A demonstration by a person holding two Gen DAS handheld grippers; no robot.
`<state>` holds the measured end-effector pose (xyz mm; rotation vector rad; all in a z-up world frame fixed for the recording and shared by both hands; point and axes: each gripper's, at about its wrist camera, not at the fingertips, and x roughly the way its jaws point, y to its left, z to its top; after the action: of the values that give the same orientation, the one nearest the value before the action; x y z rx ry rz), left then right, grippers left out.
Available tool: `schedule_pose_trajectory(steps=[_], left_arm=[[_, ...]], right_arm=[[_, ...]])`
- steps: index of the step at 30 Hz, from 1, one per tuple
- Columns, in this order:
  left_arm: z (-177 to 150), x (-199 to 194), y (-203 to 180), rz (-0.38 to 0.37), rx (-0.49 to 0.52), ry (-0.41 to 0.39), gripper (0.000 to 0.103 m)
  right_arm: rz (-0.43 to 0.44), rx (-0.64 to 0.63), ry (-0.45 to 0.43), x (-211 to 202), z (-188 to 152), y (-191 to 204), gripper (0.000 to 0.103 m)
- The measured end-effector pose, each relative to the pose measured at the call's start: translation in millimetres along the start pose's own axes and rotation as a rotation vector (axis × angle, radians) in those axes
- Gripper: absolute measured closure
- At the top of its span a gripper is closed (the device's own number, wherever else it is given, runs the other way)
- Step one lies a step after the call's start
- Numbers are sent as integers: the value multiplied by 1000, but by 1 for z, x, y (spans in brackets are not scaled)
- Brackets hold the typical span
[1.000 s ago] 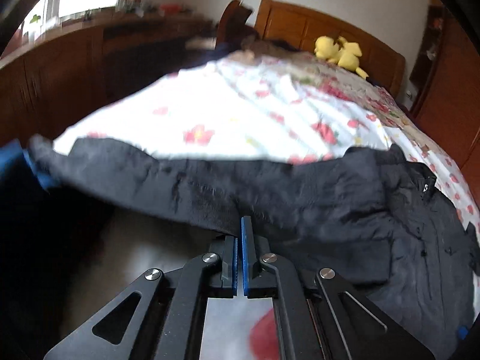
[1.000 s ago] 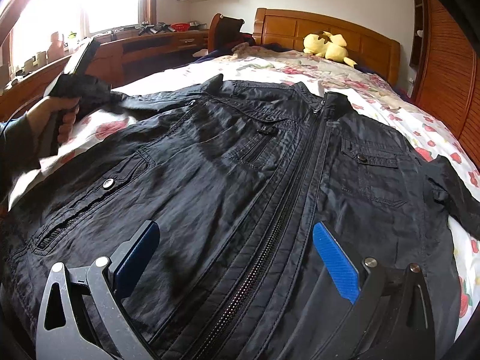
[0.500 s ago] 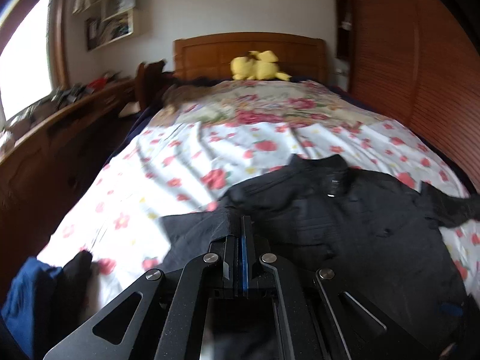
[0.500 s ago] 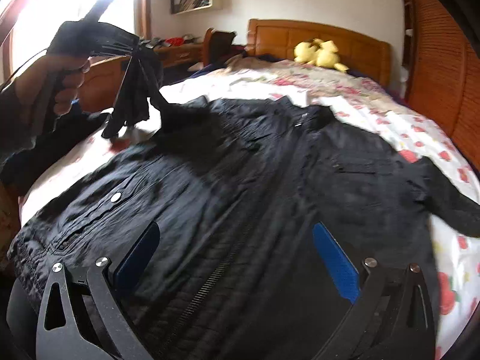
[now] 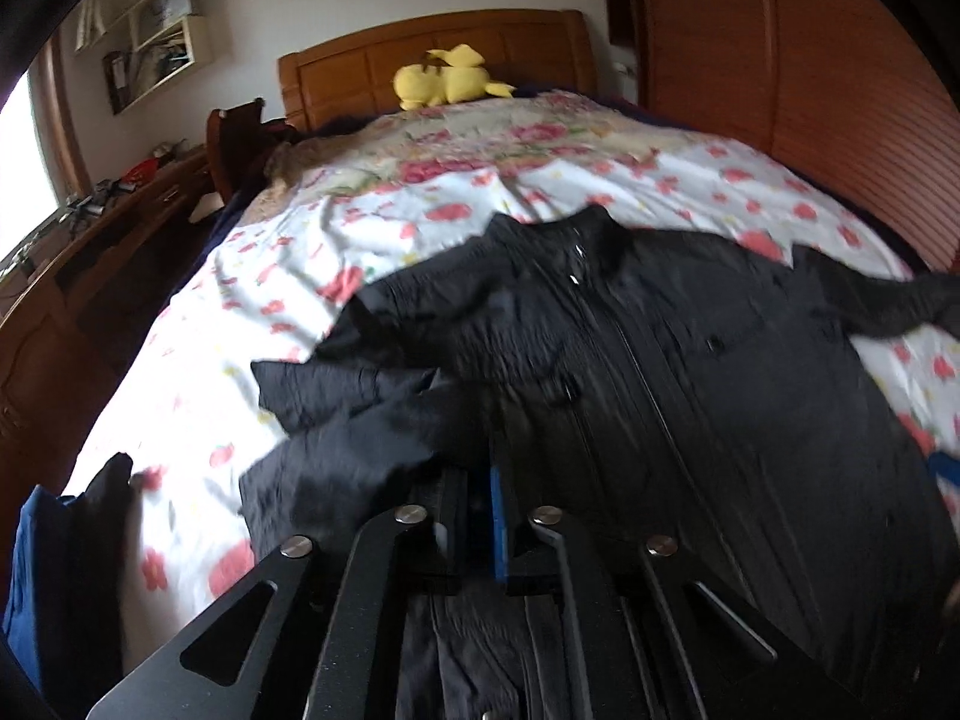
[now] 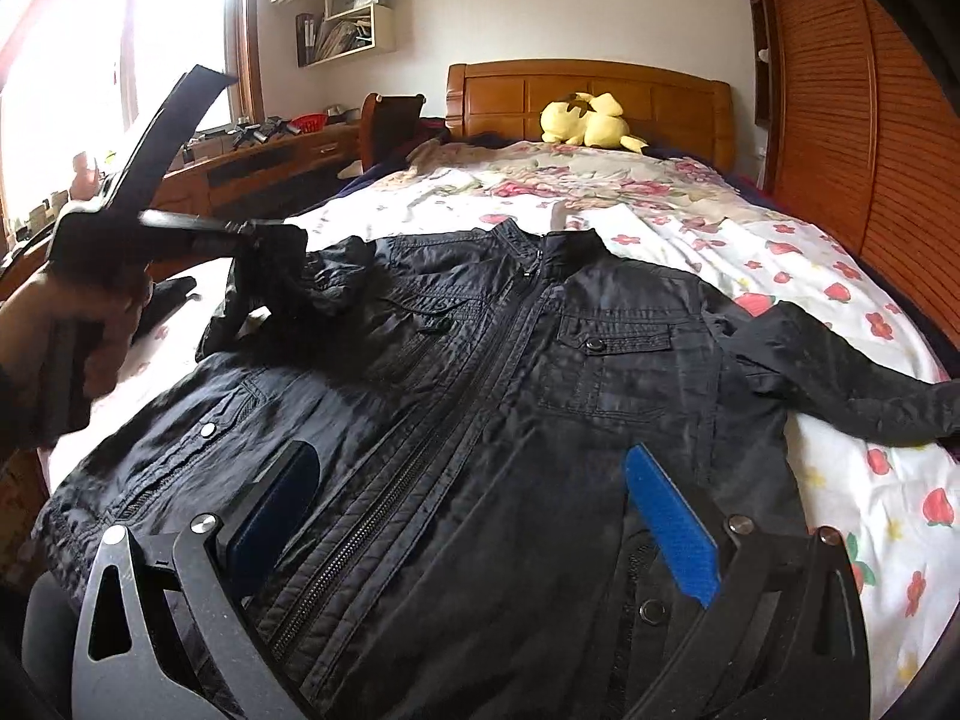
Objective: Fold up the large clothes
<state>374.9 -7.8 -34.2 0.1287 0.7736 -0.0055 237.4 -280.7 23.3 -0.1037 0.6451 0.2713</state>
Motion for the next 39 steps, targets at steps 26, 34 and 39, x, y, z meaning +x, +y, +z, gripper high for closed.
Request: schedule_pose_trajectory(steps=[26, 34, 39], left_arm=[[-43, 22, 105, 57, -196, 42, 54], [-48, 63, 117, 56, -275, 130, 54], [-45, 77, 120, 34, -291, 178, 54]], right_arm=[[8, -91, 63, 26, -27, 35, 0], [16, -109, 86, 33, -30, 38, 0], [22, -112, 91, 34, -31, 38, 0]])
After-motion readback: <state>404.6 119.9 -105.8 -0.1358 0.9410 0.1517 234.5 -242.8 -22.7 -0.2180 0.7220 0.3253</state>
